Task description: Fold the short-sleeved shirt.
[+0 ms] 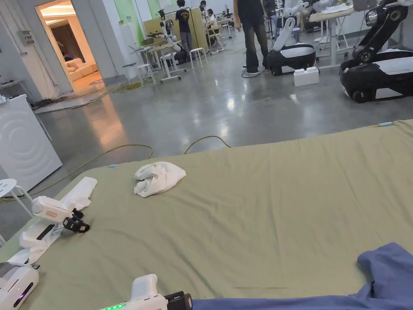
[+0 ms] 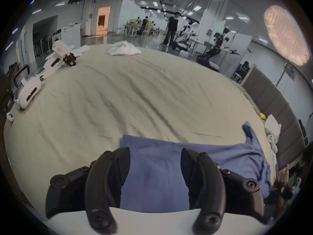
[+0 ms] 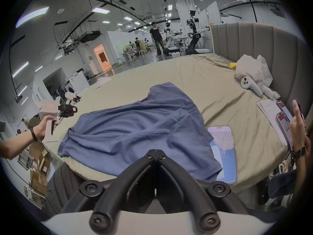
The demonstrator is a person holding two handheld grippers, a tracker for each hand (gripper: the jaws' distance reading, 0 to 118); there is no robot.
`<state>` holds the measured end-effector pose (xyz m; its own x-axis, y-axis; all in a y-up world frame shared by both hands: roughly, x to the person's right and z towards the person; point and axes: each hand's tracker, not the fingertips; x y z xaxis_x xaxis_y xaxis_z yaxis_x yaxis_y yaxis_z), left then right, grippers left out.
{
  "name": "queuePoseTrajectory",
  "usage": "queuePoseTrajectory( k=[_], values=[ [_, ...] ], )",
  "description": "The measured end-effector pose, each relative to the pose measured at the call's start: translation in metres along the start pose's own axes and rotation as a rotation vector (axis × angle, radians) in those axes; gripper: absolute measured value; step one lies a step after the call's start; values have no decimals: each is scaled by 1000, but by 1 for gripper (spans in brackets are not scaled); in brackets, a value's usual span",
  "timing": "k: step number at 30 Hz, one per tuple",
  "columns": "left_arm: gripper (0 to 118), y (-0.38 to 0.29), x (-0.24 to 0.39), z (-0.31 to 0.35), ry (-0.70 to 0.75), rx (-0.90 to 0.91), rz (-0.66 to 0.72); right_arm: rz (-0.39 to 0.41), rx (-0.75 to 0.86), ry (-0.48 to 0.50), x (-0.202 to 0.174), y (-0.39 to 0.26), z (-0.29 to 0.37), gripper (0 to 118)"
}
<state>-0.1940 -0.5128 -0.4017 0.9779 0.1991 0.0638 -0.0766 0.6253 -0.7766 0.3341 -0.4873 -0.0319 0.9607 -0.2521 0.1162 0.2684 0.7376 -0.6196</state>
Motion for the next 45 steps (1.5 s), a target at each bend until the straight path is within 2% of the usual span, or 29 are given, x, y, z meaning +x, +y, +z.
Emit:
queuePoseTrajectory(
  k=[3,5,6,7,8,9,12,15,16,17,18,19,20,22,26,29,30,31,32,33,34,35,36,38,40,41,42,45],
  values=[
    [68,12,-5,-37,45,-72,38,-12,-10,-14,6,-2,0,0],
    [64,10,-3,-52,75,-143,22,-21,-16,-25,10,-3,0,0],
    [46,7,-1,-60,81,-174,8,-22,-24,-35,12,-3,0,0],
    [22,4,2,-65,90,-196,-22,-22,-32,-45,13,-3,0,0],
    [11,-1,8,-62,118,-187,-60,-20,-39,-55,15,-3,-1,0],
    [7,-2,13,-61,115,-168,-85,-19,-42,-56,17,-3,-2,0],
    [7,-1,21,-68,148,-210,-147,2,-54,-54,22,15,-15,0],
    [7,7,25,-76,155,-262,-158,31,-47,-45,25,65,-39,1],
    [7,10,23,-76,161,-282,-161,34,-51,-33,27,85,-50,8],
    [7,14,24,-78,165,-303,-165,41,-53,-23,29,106,-64,23],
    [7,16,25,-80,166,-318,-168,37,-85,4,33,127,-82,51],
    [7,17,25,-81,167,-326,-166,31,-138,24,33,148,-99,69],
    [7,19,26,-78,168,-334,-162,31,-186,39,37,164,-120,72],
    [7,21,26,-78,172,-340,-168,28,-270,21,41,189,-162,71],
    [7,27,22,-83,171,-373,-177,13,-415,-159,56,204,-244,71],
    [7,25,23,-80,168,-375,-168,144,-547,-347,64,190,-292,71],
    [7,22,23,-79,166,-368,-166,163,-576,-350,65,180,-301,71],
    [7,20,23,-77,166,-356,-163,130,-501,-300,62,176,-294,71],
    [7,18,23,-78,170,-338,-173,160,-446,-325,56,175,-287,70],
    [7,16,24,-78,174,-330,-186,212,-422,-290,51,170,-280,58],
    [7,16,24,-78,176,-332,-193,244,-406,-253,48,166,-277,35],
    [7,17,26,-79,179,-331,-199,268,-420,-284,44,164,-271,7],
    [7,19,28,-77,183,-337,-205,244,-426,-273,44,162,-273,0],
    [5,24,28,-64,166,-338,-214,213,-433,-279,47,167,-272,0],
    [4,24,28,-19,13,-130,-283,154,-397,-193,50,173,-255,0],
    [4,22,28,8,-33,-69,-277,183,-336,-155,47,174,-236,0],
    [4,15,25,36,-51,-70,-269,227,-289,-161,38,174,-210,0],
    [4,-21,3,103,-107,-30,-257,189,-231,-90,38,153,-142,0]
  ],
)
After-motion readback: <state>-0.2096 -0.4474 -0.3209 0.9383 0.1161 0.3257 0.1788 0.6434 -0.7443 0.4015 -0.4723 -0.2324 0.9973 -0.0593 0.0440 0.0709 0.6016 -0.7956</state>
